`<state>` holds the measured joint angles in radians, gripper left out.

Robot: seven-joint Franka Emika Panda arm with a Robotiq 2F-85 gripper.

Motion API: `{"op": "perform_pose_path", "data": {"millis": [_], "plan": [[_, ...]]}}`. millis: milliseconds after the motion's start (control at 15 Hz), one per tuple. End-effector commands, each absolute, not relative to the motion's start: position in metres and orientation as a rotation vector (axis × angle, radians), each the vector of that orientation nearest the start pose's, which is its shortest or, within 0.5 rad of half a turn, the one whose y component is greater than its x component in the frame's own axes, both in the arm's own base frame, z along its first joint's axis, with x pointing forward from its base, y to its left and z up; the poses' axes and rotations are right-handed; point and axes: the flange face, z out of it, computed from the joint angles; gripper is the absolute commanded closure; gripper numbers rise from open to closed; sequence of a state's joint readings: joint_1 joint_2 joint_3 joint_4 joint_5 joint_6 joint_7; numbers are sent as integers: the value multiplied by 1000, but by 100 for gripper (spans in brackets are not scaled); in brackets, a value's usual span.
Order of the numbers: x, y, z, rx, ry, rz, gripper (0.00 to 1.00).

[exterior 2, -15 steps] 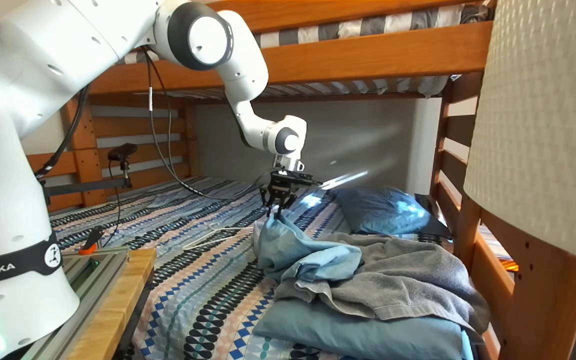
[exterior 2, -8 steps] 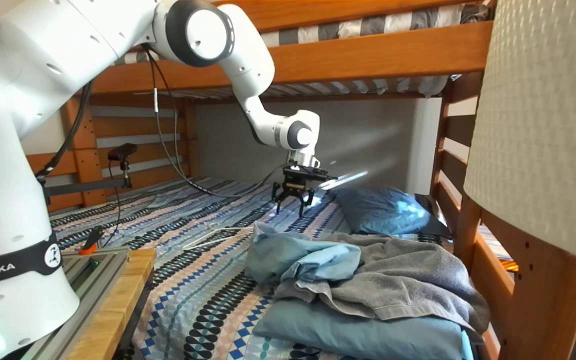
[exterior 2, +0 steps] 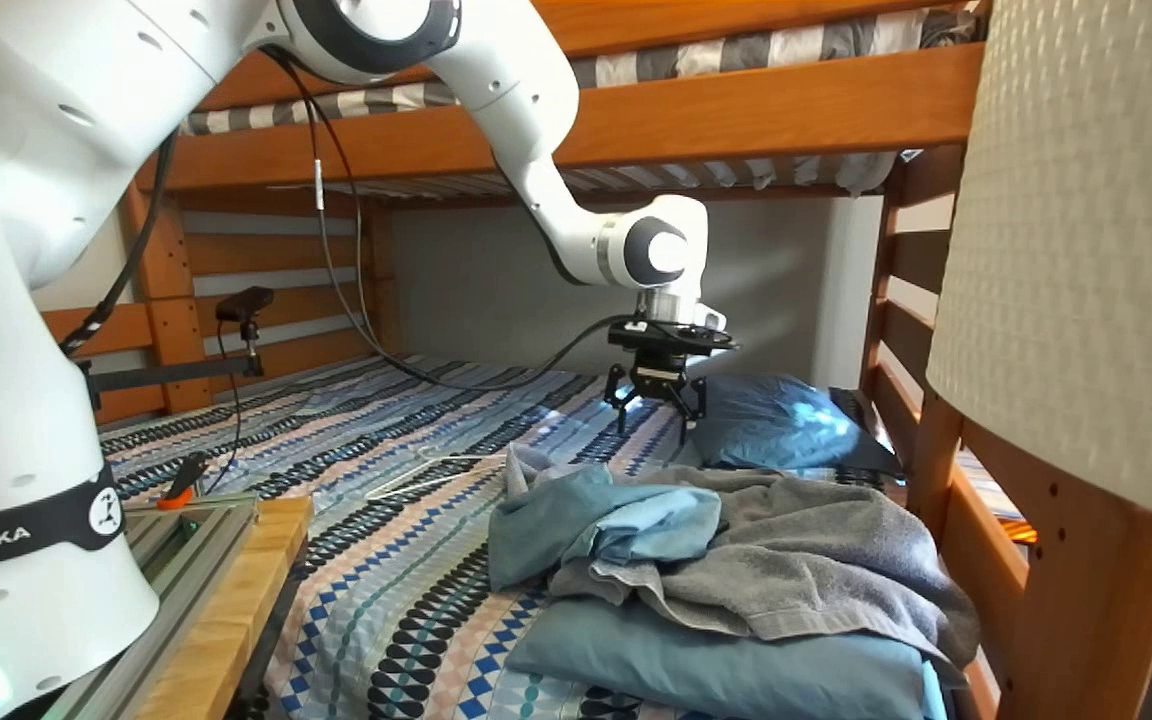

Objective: Unfold the blue pillowcase on the towel

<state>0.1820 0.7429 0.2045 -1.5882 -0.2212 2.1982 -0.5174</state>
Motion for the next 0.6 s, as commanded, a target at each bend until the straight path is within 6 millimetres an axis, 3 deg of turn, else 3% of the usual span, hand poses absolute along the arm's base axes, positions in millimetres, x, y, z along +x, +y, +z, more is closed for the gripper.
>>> {"op": "perform_pose_path", "data": {"millis": [0,200,400,467,533], "plan": [[632,197,191,-2907,-1225,207,0],[625,176,175,-2957,-1061,258,0],[616,169,158,-2968,-974,298,1],[613,169,153,-2966,-957,309,26],[611,168,150,-2965,-942,317,26]]}}
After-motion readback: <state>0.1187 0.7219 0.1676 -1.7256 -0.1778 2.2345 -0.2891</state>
